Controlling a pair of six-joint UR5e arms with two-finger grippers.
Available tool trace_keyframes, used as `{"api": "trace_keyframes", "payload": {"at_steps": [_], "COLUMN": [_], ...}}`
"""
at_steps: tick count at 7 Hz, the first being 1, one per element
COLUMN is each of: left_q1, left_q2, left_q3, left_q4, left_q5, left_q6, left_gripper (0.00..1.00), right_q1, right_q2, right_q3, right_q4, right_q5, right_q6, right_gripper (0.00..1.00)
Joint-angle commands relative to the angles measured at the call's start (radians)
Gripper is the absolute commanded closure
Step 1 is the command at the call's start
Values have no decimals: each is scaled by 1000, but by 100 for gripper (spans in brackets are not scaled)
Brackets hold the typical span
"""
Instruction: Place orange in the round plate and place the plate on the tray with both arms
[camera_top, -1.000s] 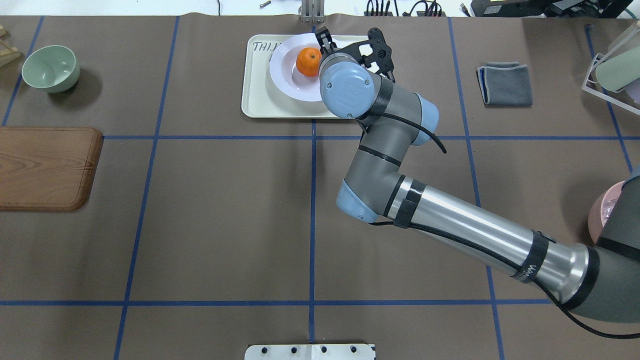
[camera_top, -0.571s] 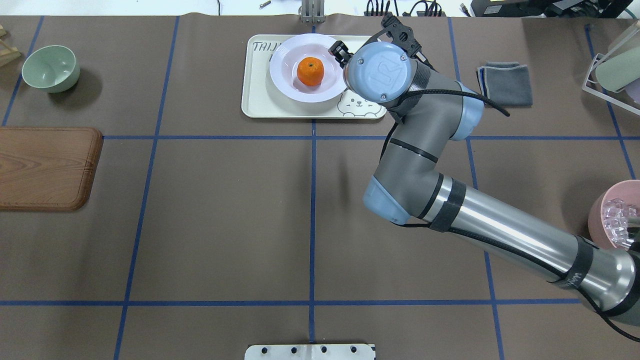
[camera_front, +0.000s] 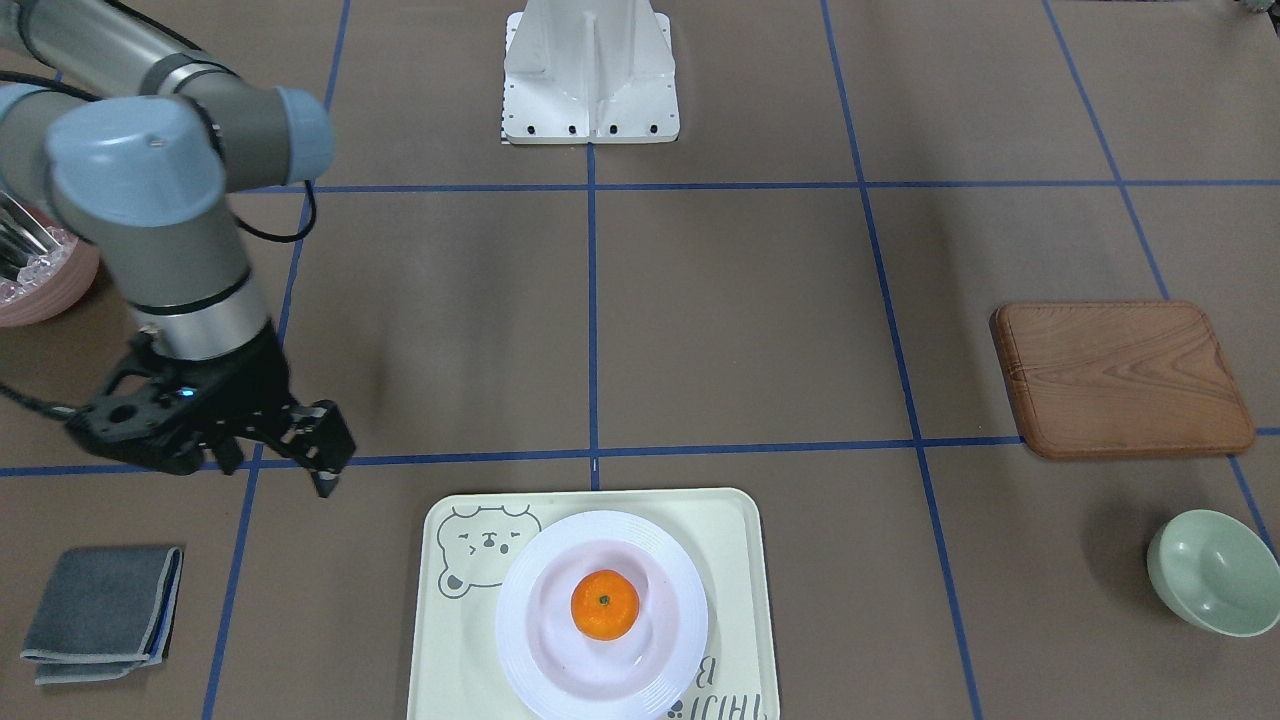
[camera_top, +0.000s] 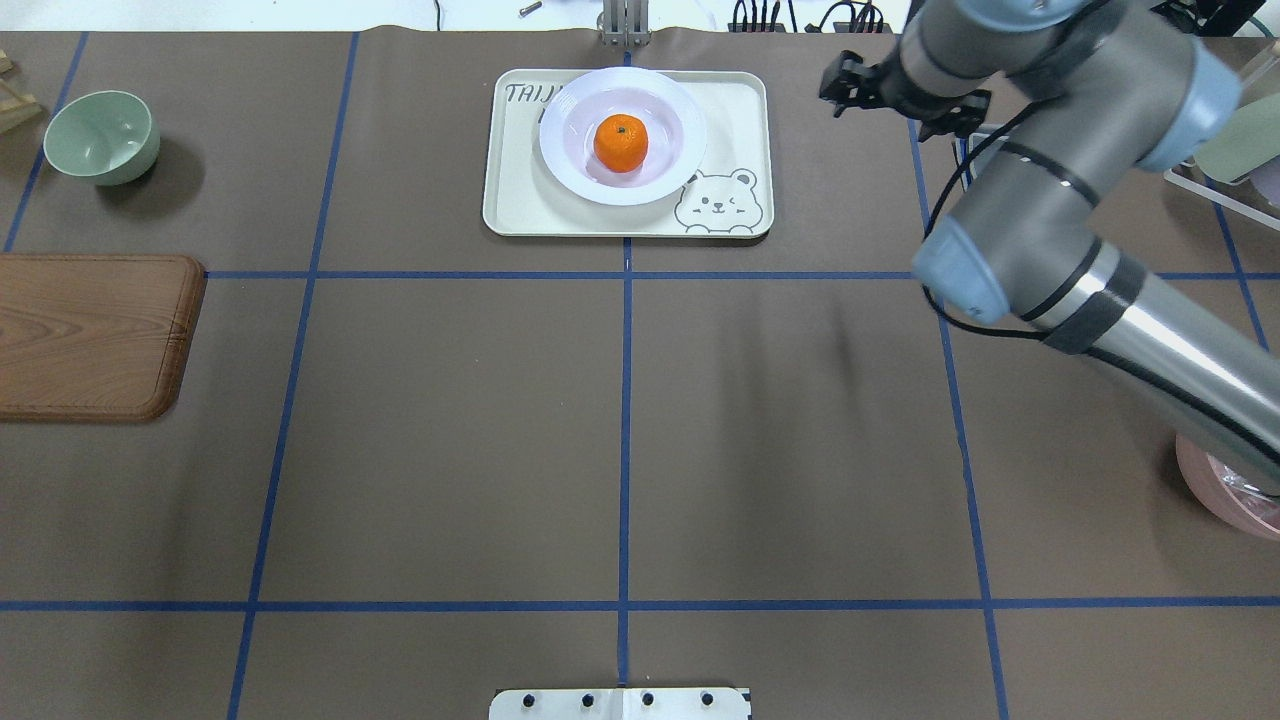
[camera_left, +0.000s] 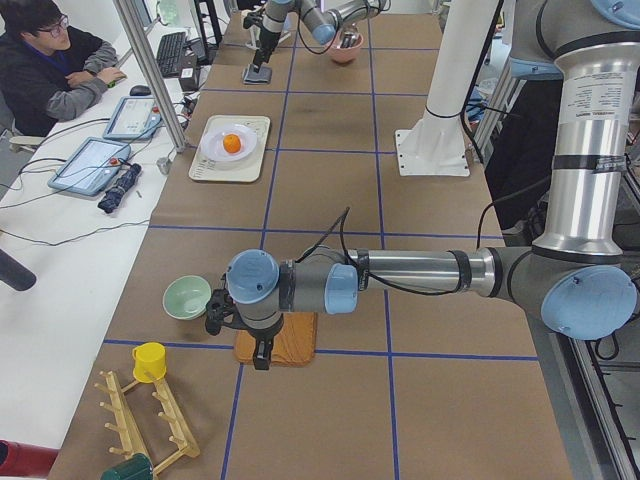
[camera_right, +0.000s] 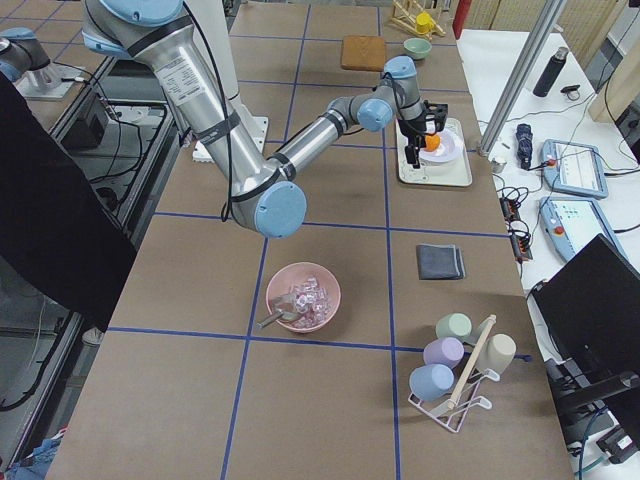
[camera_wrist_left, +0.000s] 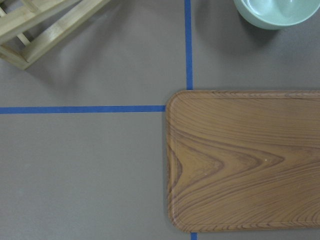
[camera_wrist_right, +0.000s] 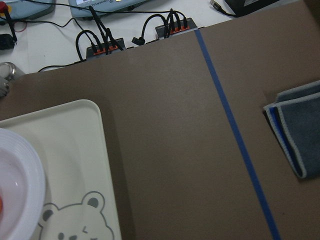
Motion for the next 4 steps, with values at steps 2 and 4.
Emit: {"api": "trace_keyframes", "payload": {"at_steps": [2, 4], "left_q1": [-3, -4], "left_q2": [82, 156], "left_q3": [-126, -174], "left_q4": [2, -1], "left_q5": [62, 55], "left_q6": [5, -4], "left_gripper": [1, 1], "right_q1": [306, 489], "right_q2": [-286, -470], "right_q3": [62, 62], "right_q4": [-3, 12], "right_q5": [198, 325], "right_q6": [-631, -882], "right_gripper": [0, 0]}}
